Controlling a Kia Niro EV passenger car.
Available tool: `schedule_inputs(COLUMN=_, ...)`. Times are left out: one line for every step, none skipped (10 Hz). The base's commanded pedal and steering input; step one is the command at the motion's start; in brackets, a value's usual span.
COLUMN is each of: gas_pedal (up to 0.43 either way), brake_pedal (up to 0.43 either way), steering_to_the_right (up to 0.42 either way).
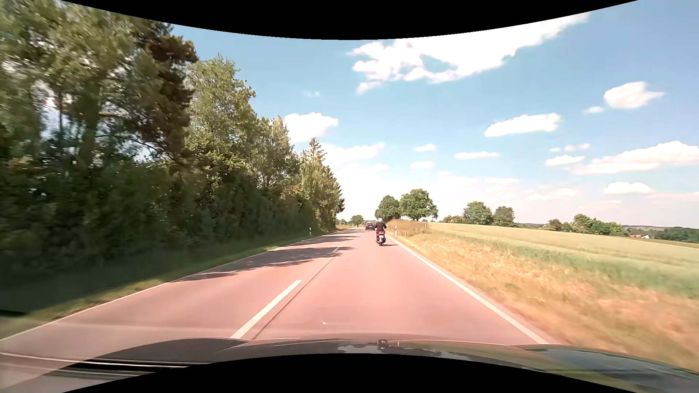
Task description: Follow the waypoints while adhering to traffic rules and regulations
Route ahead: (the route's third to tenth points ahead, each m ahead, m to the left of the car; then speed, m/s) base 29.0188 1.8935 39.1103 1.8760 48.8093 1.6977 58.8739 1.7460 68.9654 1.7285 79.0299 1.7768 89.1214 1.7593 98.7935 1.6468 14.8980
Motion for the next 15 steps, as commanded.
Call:
schedule_inputs(gas_pedal=0.260, brake_pedal=0.012, steering_to_the_right=0.005)
schedule_inputs(gas_pedal=0.260, brake_pedal=0.012, steering_to_the_right=0.004)
schedule_inputs(gas_pedal=0.260, brake_pedal=0.012, steering_to_the_right=0.003)
schedule_inputs(gas_pedal=0.260, brake_pedal=0.012, steering_to_the_right=0.003)
schedule_inputs(gas_pedal=0.260, brake_pedal=0.012, steering_to_the_right=0.001)
schedule_inputs(gas_pedal=0.260, brake_pedal=0.012, steering_to_the_right=0.000)
schedule_inputs(gas_pedal=0.260, brake_pedal=0.012, steering_to_the_right=-0.001)
schedule_inputs(gas_pedal=0.260, brake_pedal=0.012, steering_to_the_right=-0.001)
schedule_inputs(gas_pedal=0.260, brake_pedal=0.012, steering_to_the_right=-0.002)
schedule_inputs(gas_pedal=0.268, brake_pedal=0.012, steering_to_the_right=-0.003)
schedule_inputs(gas_pedal=0.268, brake_pedal=0.012, steering_to_the_right=-0.004)
schedule_inputs(gas_pedal=0.268, brake_pedal=0.012, steering_to_the_right=-0.004)
schedule_inputs(gas_pedal=0.268, brake_pedal=0.012, steering_to_the_right=-0.004)
schedule_inputs(gas_pedal=0.268, brake_pedal=0.012, steering_to_the_right=-0.001)
schedule_inputs(gas_pedal=0.268, brake_pedal=0.012, steering_to_the_right=0.000)
